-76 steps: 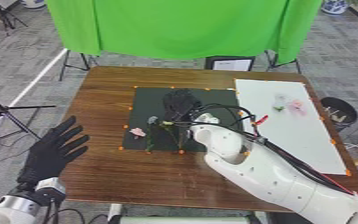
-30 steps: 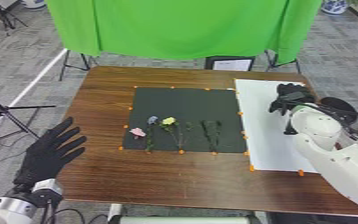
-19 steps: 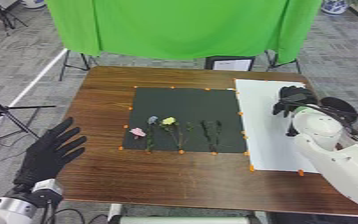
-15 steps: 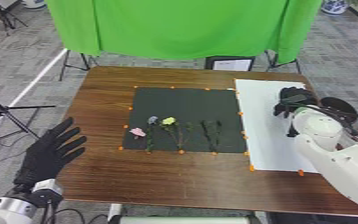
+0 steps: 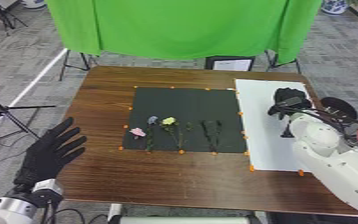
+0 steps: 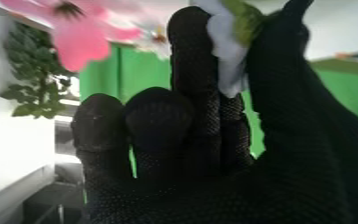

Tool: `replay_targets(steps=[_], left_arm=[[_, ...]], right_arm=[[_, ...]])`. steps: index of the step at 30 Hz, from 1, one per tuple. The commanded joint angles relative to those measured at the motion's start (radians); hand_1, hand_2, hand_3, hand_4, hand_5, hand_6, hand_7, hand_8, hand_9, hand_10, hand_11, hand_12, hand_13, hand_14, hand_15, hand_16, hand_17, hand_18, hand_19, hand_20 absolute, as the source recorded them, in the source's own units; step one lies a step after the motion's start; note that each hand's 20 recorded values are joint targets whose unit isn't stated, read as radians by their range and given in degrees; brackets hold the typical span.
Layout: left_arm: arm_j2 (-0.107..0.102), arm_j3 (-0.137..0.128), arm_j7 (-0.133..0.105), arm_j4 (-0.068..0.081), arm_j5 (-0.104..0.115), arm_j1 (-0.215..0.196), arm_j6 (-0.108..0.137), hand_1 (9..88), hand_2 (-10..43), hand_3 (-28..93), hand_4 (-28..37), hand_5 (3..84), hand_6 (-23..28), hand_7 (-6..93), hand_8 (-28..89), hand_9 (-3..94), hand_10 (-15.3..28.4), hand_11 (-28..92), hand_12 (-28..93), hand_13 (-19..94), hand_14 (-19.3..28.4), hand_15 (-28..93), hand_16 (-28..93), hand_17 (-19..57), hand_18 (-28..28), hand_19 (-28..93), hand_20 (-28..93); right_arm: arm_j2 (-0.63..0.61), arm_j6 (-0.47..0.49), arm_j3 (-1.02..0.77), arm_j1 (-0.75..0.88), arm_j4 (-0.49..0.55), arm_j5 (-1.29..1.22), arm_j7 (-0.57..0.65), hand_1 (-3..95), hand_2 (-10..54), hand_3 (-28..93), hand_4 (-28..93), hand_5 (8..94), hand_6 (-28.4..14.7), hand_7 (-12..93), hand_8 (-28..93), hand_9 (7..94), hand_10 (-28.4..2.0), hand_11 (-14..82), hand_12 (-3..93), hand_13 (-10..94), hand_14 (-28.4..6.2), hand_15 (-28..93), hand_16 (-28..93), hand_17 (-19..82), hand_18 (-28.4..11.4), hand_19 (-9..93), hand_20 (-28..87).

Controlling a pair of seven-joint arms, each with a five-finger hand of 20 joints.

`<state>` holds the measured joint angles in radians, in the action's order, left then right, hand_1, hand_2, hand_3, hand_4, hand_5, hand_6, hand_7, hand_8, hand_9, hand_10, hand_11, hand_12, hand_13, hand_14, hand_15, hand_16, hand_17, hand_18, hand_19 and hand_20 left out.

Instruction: Arrange flowers

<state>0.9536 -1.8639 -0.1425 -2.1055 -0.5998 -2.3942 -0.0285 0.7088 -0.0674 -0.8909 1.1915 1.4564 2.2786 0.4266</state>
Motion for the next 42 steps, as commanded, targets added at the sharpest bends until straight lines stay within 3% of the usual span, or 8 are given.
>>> replay_targets(steps=[1, 9, 14, 22, 30, 42], left_arm=[[0.01, -0.006, 0.002, -0.007, 0.0, -0.015, 0.002, 22.3, -3.5, 67, -28.3, 23.9, 2.6, 17.4, -10, 22.1, 11.0, 13, 19, 18, 16.0, 23, 2, -11.8, 23.5, 38, 9], [0.012, 0.006, 0.005, -0.005, -0.001, -0.006, 0.001, 22.2, -3.4, 67, -28.3, 24.0, 2.7, 17.4, -10, 22.2, 11.0, 13, 19, 18, 15.9, 23, 2, -11.7, 23.5, 37, 8], [0.014, 0.008, 0.008, -0.005, -0.001, -0.004, 0.002, 22.2, -3.4, 68, -28.3, 24.1, 2.8, 17.6, -10, 22.1, 11.1, 13, 19, 18, 16.0, 23, 1, -11.7, 23.4, 37, 8], [0.015, 0.01, 0.013, -0.004, -0.001, -0.003, 0.004, 22.1, -3.3, 68, -28.3, 24.1, 2.8, 17.5, -10, 22.2, 11.0, 13, 19, 18, 16.0, 23, 2, -11.7, 23.5, 38, 9], [0.009, 0.02, 0.018, 0.003, 0.0, 0.013, -0.001, 22.2, -3.3, 68, -28.3, 24.2, 2.8, 17.4, -10, 22.2, 11.0, 13, 19, 18, 16.0, 23, 1, -11.7, 23.4, 37, 9], [0.001, 0.022, 0.026, 0.007, 0.001, 0.021, -0.01, 22.2, -3.1, 67, -28.3, 24.2, 2.7, 17.6, -10, 22.2, 11.0, 13, 19, 18, 16.0, 23, 1, -11.7, 23.4, 37, 9]], right_arm=[[0.006, -0.049, -0.008, 0.006, 0.079, 0.006, -0.048, 45.6, -6.0, 81, -28, 70.7, 3.3, 44, -1, 87.7, -5.9, 26.8, 33.7, 76, -5.7, 76, 32, 38, -20.4, 93, 52], [0.063, -0.099, 0.026, -0.015, 0.254, -0.027, -0.165, 46.0, -6.4, 81, -28, 72.0, 2.9, 43, -1, 88.1, -5.7, 26.5, 34.0, 76, -5.5, 76, 32, 38, -20.3, 93, 52], [0.112, -0.061, 0.062, -0.021, 0.314, -0.031, -0.235, 45.8, -6.7, 82, -28, 72.2, 2.8, 43, 0, 88.3, -5.7, 26.2, 34.4, 76, -5.4, 76, 32, 38, -20.2, 93, 53], [0.201, -0.02, 0.167, -0.066, 0.252, -0.028, -0.26, 45.8, -6.7, 82, -28, 71.8, 2.8, 43, -1, 87.8, -5.3, 24.8, 35.3, 76, -5.3, 76, 33, 38, -20.1, 93, 53], [0.269, -0.049, 0.223, -0.092, 0.166, 0.017, -0.226, 45.8, -7.0, 82, -28, 71.6, 3.0, 43, -1, 87.9, -5.5, 24.0, 36.1, 75, -5.2, 76, 33, 38, -20.1, 93, 53], [0.294, -0.027, 0.236, -0.084, 0.149, 0.034, -0.2, 41.9, -7.6, 79, -28, 69.3, 2.6, 42, -1, 85.3, -6.2, 26.4, 32.7, 74, -5.2, 77, 34, 37, -19.8, 93, 53]])
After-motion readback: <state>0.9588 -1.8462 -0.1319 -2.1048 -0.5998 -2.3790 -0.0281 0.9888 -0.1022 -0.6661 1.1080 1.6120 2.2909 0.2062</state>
